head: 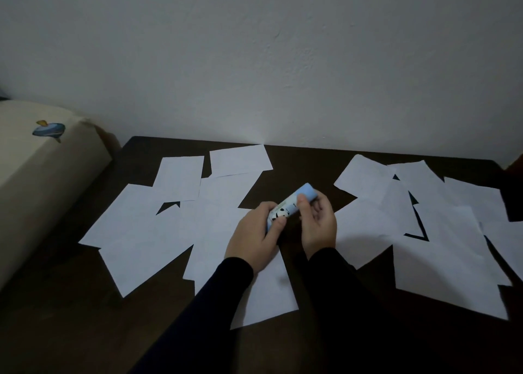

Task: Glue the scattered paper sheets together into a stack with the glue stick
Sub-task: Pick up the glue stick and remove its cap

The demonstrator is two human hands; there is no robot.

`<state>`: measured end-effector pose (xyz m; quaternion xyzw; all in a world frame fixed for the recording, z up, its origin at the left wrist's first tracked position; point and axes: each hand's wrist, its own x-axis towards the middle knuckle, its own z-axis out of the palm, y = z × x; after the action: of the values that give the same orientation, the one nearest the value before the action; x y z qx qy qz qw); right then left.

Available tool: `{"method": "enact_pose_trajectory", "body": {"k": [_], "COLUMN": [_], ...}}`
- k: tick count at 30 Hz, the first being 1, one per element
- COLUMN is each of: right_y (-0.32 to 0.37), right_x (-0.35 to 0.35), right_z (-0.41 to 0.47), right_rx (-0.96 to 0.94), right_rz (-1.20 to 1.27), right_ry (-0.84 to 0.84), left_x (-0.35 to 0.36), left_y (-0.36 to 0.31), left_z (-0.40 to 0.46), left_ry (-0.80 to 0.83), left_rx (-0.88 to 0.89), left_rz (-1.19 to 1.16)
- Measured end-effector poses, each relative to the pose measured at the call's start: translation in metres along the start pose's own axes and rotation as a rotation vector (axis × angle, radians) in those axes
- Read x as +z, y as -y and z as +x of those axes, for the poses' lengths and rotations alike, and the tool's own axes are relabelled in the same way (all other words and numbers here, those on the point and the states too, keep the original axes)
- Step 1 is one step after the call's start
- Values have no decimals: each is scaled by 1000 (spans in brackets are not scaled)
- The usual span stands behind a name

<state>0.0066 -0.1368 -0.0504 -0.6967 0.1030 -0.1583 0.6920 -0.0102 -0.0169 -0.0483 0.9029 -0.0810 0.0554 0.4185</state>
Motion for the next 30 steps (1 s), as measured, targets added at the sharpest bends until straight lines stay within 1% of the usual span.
{"method": "enact_pose_trajectory", "body": {"k": [4,8,12,18,21,24,27,30], "right_y": [0,3,1,0,3,6,2,-2], "right_x": [-3,-7,-8,-13,-11,-11,-8,-8], "right_z": [3,8,9,10,6,5,6,7], "right_rx": [114,178,183,220,168,151,171,168], "right_rz": [-21,-71,-120,-69,-70,-38,-117,-157], "right_ry": [-3,41,46,80,81,70,66,51], "left_x": [0,-1,1,3,2,1,0,1], "left_y": [1,2,4,5,6,4,5,5], "left_z": [1,6,7,7,4,3,4,5], "left_ry": [20,36,45,76,75,32,8,38], "left_rx": [7,-39,-39,-88,-81,-62,-28,-12], "left_rz": [46,71,73,-19,-14,-54,-10,9]}}
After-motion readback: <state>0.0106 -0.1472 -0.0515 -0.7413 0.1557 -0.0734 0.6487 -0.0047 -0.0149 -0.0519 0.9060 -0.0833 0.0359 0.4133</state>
